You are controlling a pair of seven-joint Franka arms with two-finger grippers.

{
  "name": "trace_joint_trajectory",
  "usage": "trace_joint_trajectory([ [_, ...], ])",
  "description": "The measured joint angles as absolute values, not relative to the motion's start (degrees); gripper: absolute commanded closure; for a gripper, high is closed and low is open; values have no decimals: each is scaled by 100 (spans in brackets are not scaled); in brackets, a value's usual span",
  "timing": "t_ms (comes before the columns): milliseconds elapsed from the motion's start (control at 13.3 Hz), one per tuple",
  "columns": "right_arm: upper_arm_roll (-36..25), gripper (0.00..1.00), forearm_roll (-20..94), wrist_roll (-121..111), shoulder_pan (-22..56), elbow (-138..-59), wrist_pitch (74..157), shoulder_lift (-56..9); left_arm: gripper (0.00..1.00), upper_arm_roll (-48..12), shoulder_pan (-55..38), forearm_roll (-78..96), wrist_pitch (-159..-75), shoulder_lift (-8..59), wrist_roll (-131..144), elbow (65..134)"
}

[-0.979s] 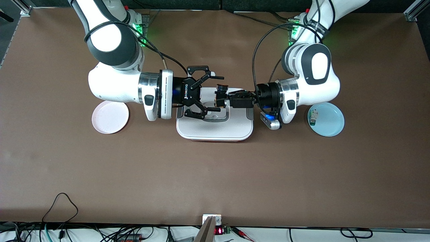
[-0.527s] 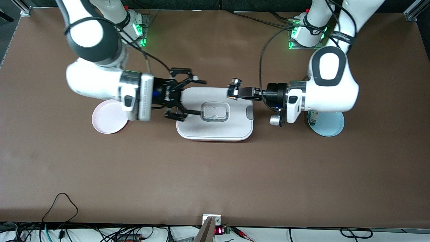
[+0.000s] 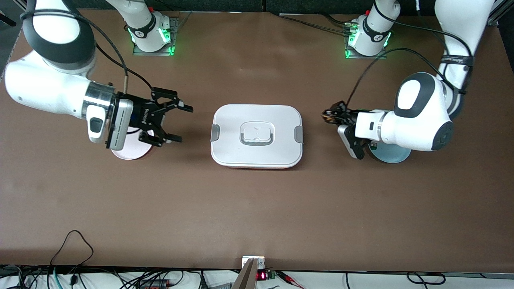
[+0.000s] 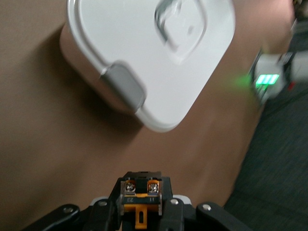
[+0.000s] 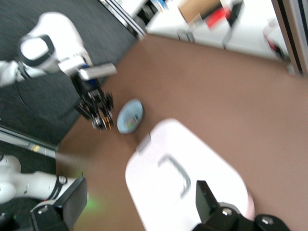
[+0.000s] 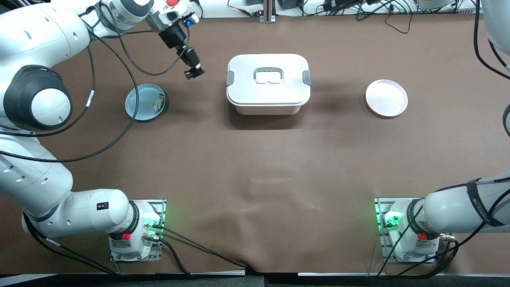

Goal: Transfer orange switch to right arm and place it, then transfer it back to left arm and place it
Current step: 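Carry the switch to the blue plate with the left gripper, then lower the switch beside the green switch and open the left gripper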

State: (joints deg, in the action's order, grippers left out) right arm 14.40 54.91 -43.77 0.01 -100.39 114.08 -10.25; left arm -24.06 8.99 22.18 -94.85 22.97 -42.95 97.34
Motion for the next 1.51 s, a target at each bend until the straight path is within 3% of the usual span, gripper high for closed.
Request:
trace_joint_trajectory([
  [527, 1376, 0, 2353, -689, -220, -10115, 10503, -934, 99, -2393, 1513, -290, -9472, 2306, -7333, 9779],
  [903, 1231, 0, 398, 346, -235, -9783, 9570, -693, 99, -2384, 2175, -1031, -11006, 2373, -8556, 10481],
  [1205, 524, 0, 38, 356, -274, -9379, 9427, -620, 99, -2382, 2570, -1077, -12504, 2410, -8836, 11503],
  [1506, 401, 0, -432, 452, -292, -9133, 9035, -620, 99, -2387, 2596, -1078, -13457, 2435, -8839, 12121],
])
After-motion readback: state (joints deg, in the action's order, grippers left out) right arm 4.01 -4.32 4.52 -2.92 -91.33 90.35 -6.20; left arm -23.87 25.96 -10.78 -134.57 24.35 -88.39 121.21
